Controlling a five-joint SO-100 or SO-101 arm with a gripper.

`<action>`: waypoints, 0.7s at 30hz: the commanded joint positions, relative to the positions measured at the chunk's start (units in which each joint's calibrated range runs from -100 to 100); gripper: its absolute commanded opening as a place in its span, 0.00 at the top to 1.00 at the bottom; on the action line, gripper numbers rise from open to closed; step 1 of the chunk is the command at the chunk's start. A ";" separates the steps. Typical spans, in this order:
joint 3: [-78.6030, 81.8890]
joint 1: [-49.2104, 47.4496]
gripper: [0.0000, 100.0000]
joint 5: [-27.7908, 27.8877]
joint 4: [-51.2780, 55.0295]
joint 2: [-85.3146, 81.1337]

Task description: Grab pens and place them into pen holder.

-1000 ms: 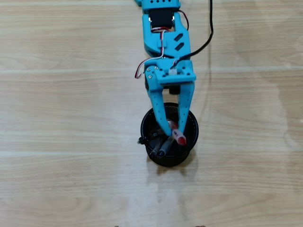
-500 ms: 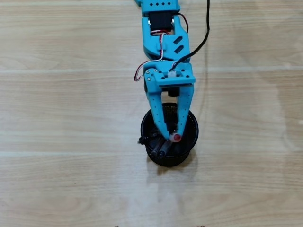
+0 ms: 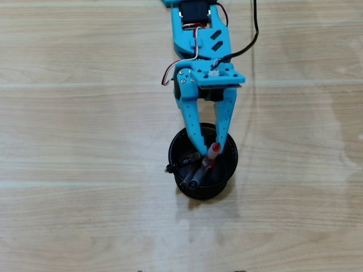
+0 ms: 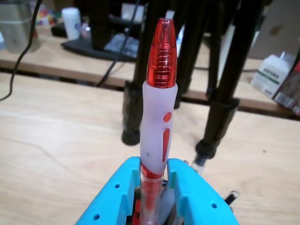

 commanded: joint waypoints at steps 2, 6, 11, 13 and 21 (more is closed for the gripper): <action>1.83 -1.25 0.92 0.31 0.08 -5.79; 2.11 -0.93 0.92 0.37 -0.27 -6.47; 2.20 -0.69 0.90 0.37 -0.35 -6.56; 2.29 -0.85 0.90 0.37 -0.18 -6.56; 2.74 -1.41 0.90 3.29 0.59 -11.04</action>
